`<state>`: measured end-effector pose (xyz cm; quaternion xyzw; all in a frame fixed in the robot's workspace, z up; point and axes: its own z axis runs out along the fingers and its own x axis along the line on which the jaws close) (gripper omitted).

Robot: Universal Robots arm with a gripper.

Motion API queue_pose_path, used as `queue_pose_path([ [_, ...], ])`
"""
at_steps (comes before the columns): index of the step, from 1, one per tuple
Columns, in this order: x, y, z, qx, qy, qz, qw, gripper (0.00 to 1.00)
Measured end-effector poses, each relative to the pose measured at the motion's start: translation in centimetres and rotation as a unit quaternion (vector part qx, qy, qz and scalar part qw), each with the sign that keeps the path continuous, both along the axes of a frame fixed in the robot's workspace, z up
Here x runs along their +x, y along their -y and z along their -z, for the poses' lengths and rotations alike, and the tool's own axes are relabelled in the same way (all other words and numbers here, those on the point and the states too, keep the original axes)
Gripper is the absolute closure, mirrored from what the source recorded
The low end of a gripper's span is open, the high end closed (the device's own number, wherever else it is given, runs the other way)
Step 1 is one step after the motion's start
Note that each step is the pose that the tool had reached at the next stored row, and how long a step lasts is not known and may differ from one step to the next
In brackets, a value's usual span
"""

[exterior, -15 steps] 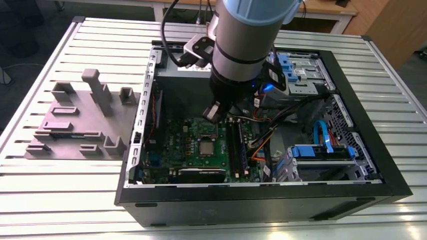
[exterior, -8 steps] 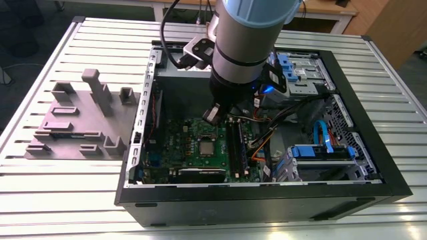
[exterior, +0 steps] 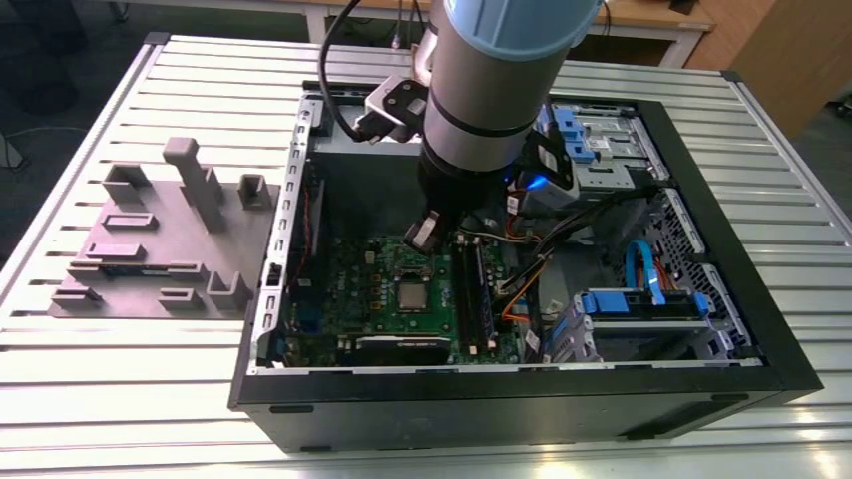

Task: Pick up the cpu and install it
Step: 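Close the cpu cover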

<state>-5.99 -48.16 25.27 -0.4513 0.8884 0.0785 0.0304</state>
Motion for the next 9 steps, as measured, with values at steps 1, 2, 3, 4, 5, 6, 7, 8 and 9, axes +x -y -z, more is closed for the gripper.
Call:
queue_pose_path([
  [1, 0.0, 0.05, 0.0, 0.0, 0.0, 0.0, 1.0, 0.9],
  [2, 0.0, 0.1, 0.0, 0.0, 0.0, 0.0, 1.0, 0.9],
  [3, 0.0, 0.14, 0.0, 0.0, 0.0, 0.0, 1.0, 0.9],
  [4, 0.0, 0.18, 0.0, 0.0, 0.0, 0.0, 1.0, 0.9],
  [5, -0.01, 0.22, 0.0, 0.0, 0.0, 0.0, 1.0, 0.9],
  [6, -0.01, 0.26, 0.0, 0.0, 0.0, 0.0, 1.0, 0.9],
  [7, -0.01, 0.31, 0.0, 0.0, 0.0, 0.0, 1.0, 0.9],
  [8, 0.0, 0.36, 0.0, 0.0, 0.0, 0.0, 1.0, 0.9],
  [9, -0.01, 0.41, 0.0, 0.0, 0.0, 0.0, 1.0, 0.9],
])
